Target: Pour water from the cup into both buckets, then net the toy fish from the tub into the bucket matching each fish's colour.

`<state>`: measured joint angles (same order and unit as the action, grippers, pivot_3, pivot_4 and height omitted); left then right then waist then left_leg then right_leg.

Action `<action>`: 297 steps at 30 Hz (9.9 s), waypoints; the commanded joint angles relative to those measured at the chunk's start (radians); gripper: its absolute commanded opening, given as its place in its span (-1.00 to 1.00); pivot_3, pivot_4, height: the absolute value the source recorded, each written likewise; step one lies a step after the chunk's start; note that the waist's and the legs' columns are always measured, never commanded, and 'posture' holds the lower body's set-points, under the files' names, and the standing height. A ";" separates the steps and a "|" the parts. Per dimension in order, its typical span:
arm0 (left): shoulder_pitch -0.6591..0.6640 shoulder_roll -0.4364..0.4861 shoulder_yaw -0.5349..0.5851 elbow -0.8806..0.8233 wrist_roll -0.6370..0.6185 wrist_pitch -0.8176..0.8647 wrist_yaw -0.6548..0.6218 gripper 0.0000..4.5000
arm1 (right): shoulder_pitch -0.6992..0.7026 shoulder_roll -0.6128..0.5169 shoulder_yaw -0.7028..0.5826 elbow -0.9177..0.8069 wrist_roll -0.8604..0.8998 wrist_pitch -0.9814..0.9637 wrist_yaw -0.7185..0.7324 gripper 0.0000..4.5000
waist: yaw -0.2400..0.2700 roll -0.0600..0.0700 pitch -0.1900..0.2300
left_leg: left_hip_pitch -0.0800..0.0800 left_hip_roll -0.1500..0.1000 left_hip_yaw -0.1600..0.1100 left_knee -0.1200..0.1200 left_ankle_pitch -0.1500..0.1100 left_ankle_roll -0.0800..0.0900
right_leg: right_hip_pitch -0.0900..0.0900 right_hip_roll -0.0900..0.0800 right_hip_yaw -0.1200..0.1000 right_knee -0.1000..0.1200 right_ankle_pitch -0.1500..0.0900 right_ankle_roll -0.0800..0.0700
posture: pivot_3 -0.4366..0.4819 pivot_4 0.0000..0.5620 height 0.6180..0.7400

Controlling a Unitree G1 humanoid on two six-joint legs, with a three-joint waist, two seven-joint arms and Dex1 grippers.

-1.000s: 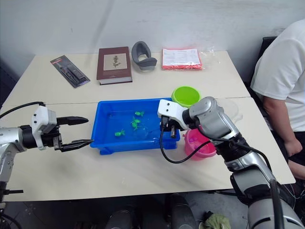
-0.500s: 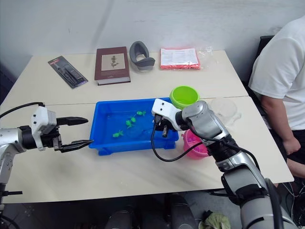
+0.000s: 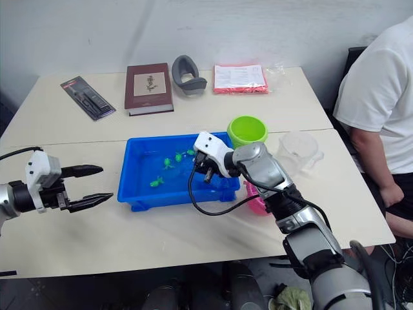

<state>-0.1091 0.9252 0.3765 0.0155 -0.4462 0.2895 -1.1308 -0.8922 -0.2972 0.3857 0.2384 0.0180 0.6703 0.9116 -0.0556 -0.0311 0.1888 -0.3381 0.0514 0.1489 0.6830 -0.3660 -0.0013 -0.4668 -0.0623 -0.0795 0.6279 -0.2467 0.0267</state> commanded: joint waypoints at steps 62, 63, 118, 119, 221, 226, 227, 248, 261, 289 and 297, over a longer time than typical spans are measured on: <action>-0.339 -0.247 -0.177 -0.044 -0.048 0.022 0.136 0.98 | 0.446 -0.438 -0.565 -0.196 0.035 -0.593 -0.319 -1.00 | 0.027 0.000 0.000 | 0.002 -0.002 0.002 0.000 0.000 0.000 | 0.001 0.001 0.003 -0.003 0.001 0.001 | -0.05 -0.47 1.00; -0.338 -0.245 -0.185 -0.046 -0.046 0.020 0.130 0.98 | 0.439 -0.443 -0.557 -0.168 0.004 -0.641 -0.340 -1.00 | 0.026 0.000 0.000 | 0.002 -0.002 0.002 0.000 0.000 0.000 | 0.001 0.001 0.003 -0.003 0.001 0.001 | -0.05 -0.47 1.00; -0.294 -0.270 -0.200 -0.010 -0.021 -0.059 0.113 0.98 | 0.399 -0.685 -0.334 0.113 -0.595 -1.325 -0.678 -1.00 | 0.026 0.000 0.000 | 0.004 -0.001 0.002 0.000 0.004 -0.003 | 0.001 0.001 0.005 -0.001 0.001 0.001 | -0.05 -0.47 1.00; -0.291 -0.267 -0.198 -0.013 -0.021 -0.058 0.114 0.98 | 0.402 -0.692 -0.342 0.112 -0.575 -1.334 -0.669 -1.00 | 0.026 0.000 0.000 | 0.004 -0.002 0.002 0.000 0.004 -0.003 | 0.001 0.001 0.005 -0.001 0.001 0.001 | -0.05 -0.47 1.00; -0.111 -0.108 -0.021 -0.030 -0.068 -0.062 0.059 0.98 | 0.016 -0.309 -0.129 -0.350 0.485 0.599 -0.251 -1.00 | 0.025 0.001 0.000 | -0.001 -0.001 -0.001 0.000 0.001 0.000 | 0.000 -0.001 0.000 -0.003 0.001 0.000 | -0.05 -0.47 1.00; -0.110 -0.107 -0.019 -0.033 -0.069 -0.060 0.061 0.98 | 0.030 -0.360 -0.132 -0.405 0.495 0.584 -0.207 -1.00 | 0.026 0.001 0.000 | -0.001 -0.001 -0.001 0.000 0.001 0.000 | 0.000 -0.001 -0.001 -0.003 0.001 0.000 | -0.05 -0.47 1.00; -0.111 -0.107 -0.018 -0.031 -0.068 -0.060 0.060 0.98 | 0.030 -0.368 -0.133 -0.415 0.497 0.578 -0.198 -1.00 | 0.026 0.001 0.000 | -0.001 -0.001 -0.001 0.000 0.001 0.000 | 0.000 -0.001 -0.001 -0.003 0.001 0.000 | -0.05 -0.47 1.00; -0.158 -0.108 -0.052 -0.031 -0.048 -0.067 0.064 0.98 | 0.225 -0.488 -0.432 -0.548 0.608 0.302 0.009 -1.00 | 0.029 0.001 0.000 | -0.001 -0.001 -0.001 -0.001 0.000 0.001 | 0.000 -0.001 -0.001 -0.005 0.001 0.000 | -0.05 -0.47 1.00; -0.312 -0.155 -0.173 0.007 -0.019 -0.001 0.113 0.98 | 0.412 -0.562 -0.634 -0.424 0.429 -0.125 -0.016 -1.00 | 0.031 0.001 0.000 | -0.001 -0.001 0.000 -0.001 0.000 0.001 | 0.000 0.000 0.000 -0.005 0.001 0.001 | -0.05 -0.47 1.00; -0.345 -0.218 -0.194 0.029 -0.020 -0.011 0.099 0.98 | 0.321 -0.744 -0.292 0.172 -0.616 -1.439 -0.648 -1.00 | 0.025 0.001 0.001 | 0.003 -0.001 0.005 -0.001 0.003 -0.003 | 0.000 0.002 0.005 -0.004 0.001 0.002 | -0.05 -0.47 1.00; -0.343 -0.225 -0.183 0.023 -0.018 -0.017 0.112 0.98 | 0.277 -0.686 -0.300 0.227 -0.504 -1.450 -0.657 -1.00 | 0.024 0.001 0.001 | 0.004 -0.001 0.005 -0.001 0.004 -0.003 | 0.000 0.002 0.006 -0.002 0.001 0.001 | -0.05 -0.47 1.00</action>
<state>-0.4528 0.6932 0.1623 0.0787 -0.4455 0.2832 -1.0244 -0.5940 -1.0067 0.1224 0.4850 -0.6058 -0.8002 0.2245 -0.0320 -0.0298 0.1895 -0.3345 0.0507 0.1537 0.6825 -0.3621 -0.0045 -0.4663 -0.0605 -0.0734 0.6259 -0.2453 0.0280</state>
